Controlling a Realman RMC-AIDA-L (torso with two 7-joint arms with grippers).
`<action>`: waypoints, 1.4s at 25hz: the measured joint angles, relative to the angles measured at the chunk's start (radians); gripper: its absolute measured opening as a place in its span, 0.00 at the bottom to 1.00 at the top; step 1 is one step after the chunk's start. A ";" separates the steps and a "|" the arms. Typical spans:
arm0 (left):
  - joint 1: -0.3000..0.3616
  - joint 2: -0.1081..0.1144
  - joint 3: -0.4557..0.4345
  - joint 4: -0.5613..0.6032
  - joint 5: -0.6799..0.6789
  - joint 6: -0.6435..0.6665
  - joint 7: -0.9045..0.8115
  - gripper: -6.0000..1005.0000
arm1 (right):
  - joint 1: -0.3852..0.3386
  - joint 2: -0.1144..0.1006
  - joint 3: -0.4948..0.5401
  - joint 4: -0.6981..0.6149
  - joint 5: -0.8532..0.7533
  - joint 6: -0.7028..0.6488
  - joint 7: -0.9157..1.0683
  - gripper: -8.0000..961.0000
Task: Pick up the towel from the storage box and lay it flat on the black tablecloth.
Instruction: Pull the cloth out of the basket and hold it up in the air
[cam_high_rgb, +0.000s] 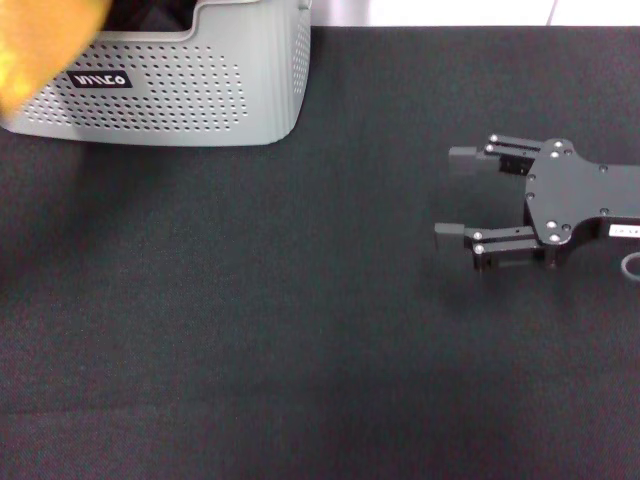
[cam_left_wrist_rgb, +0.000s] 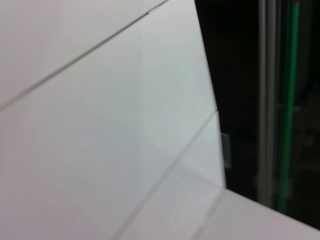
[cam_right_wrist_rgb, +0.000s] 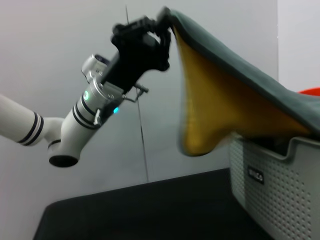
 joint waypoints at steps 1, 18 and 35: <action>-0.011 0.002 0.000 0.008 0.000 0.020 -0.015 0.03 | 0.000 0.000 0.000 0.000 0.001 -0.007 -0.006 0.90; -0.029 -0.058 0.079 0.154 -0.156 0.054 -0.134 0.03 | 0.001 0.009 -0.193 0.011 0.224 -0.174 -0.322 0.90; -0.027 -0.060 0.145 0.125 -0.264 0.054 -0.146 0.03 | -0.009 0.010 -0.543 0.017 0.584 -0.423 -0.816 0.90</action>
